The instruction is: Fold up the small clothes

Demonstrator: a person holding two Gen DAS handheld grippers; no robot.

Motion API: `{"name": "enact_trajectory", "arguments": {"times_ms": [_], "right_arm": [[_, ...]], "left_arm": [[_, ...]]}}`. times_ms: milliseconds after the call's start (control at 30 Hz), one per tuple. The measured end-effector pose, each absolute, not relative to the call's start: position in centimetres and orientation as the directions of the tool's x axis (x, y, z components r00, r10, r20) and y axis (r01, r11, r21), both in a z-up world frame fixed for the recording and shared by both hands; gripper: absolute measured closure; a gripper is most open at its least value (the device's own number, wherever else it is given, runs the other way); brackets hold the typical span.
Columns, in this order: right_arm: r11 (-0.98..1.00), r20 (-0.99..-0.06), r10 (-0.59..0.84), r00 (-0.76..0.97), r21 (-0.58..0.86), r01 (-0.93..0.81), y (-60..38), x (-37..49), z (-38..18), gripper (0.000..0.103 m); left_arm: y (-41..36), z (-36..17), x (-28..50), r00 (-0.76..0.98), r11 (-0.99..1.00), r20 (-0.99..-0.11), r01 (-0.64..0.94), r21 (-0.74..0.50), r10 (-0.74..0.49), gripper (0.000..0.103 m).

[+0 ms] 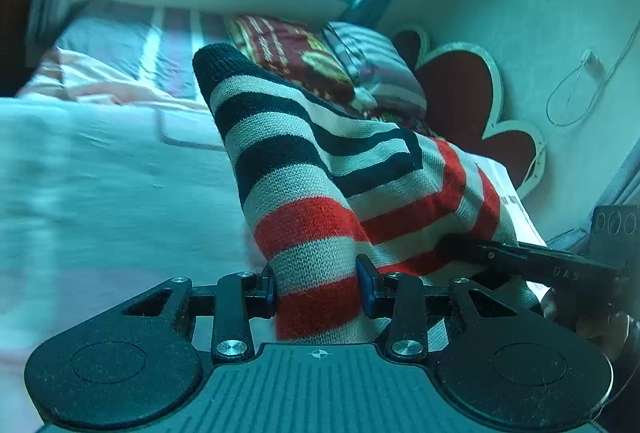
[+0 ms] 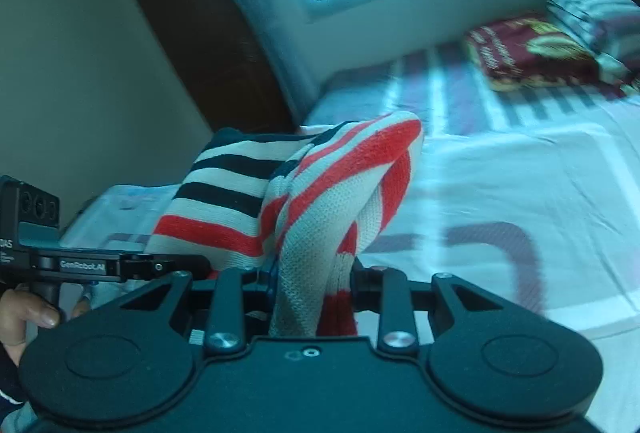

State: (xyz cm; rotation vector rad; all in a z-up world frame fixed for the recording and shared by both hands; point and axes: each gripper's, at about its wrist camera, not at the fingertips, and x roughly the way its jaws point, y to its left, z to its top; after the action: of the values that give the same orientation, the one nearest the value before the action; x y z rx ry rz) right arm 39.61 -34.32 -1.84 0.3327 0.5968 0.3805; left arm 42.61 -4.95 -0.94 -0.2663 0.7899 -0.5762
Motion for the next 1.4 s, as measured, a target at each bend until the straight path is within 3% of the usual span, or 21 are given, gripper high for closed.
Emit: {"name": "enact_trajectory", "arguments": {"times_ms": [333, 600, 667, 700, 733, 800, 967, 1100, 1200, 1300, 1400], "right_arm": [[0.775, -0.429, 0.606, 0.669, 0.505, -0.379, -18.7, 38.8, -2.0, 0.073], [0.677, -0.486, 0.729, 0.482, 0.612, -0.408, -7.4, 39.9, -7.7, 0.073], [0.68, -0.539, 0.732, 0.418, 0.62, -0.391, -5.7, 40.8, -10.2, 0.073], [0.71, -0.578, 0.703, 0.413, 0.597, -0.374, -5.1, 41.1, -11.5, 0.071], [0.709, -0.571, 0.705, 0.421, 0.597, -0.376, -5.2, 41.3, -12.5, 0.07], [0.658, -0.526, 0.747, 0.406, 0.674, -0.337, -6.5, 41.9, -13.3, 0.07], [0.713, -0.575, 0.699, 0.425, 0.602, -0.359, -6.6, 41.2, -10.9, 0.062], [0.705, -0.55, 0.709, 0.442, 0.572, -0.419, -8.3, 37.9, -7.7, 0.058], [0.676, -0.525, 0.736, 0.426, 0.566, -0.471, -9.4, 35.5, -6.3, 0.064], [0.718, -0.571, 0.691, 0.443, 0.475, -0.508, -8.6, 33.5, -5.5, 0.071], [0.753, -0.632, 0.643, 0.432, 0.422, -0.505, -7.9, 32.6, -6.5, 0.09]], "left_arm": [[11.8, 1.3, 33.9, 0.634, 0.903, -0.65, 0.217, -0.37, -0.419, 0.065], [24.1, -5.0, 27.7, 0.59, 0.906, -0.724, 0.03, -0.423, -0.357, 0.065], [25.5, -7.8, 26.4, 0.563, 0.908, -0.758, -0.031, -0.418, -0.329, 0.062], [26.0, -9.0, 25.5, 0.581, 0.906, -0.752, -0.058, -0.42, -0.312, 0.048], [26.4, -9.7, 24.5, 0.615, 0.897, -0.729, -0.077, -0.436, -0.301, 0.042], [27.0, -10.4, 23.2, 0.656, 0.874, -0.69, -0.096, -0.477, -0.305, 0.042], [26.2, -9.7, 21.5, 0.694, 0.874, -0.671, -0.126, -0.47, -0.261, 0.041], [25.8, -8.4, 18.3, 0.721, 0.884, -0.648, -0.106, -0.455, -0.247, 0.041], [24.5, -8.3, 16.4, 0.723, 0.897, -0.653, -0.105, -0.43, -0.228, 0.041], [23.7, -8.3, 14.8, 0.729, 0.898, -0.648, -0.107, -0.427, -0.222, 0.041], [23.0, -9.1, 14.1, 0.721, 0.899, -0.661, -0.123, -0.421, -0.211, 0.041]]}}
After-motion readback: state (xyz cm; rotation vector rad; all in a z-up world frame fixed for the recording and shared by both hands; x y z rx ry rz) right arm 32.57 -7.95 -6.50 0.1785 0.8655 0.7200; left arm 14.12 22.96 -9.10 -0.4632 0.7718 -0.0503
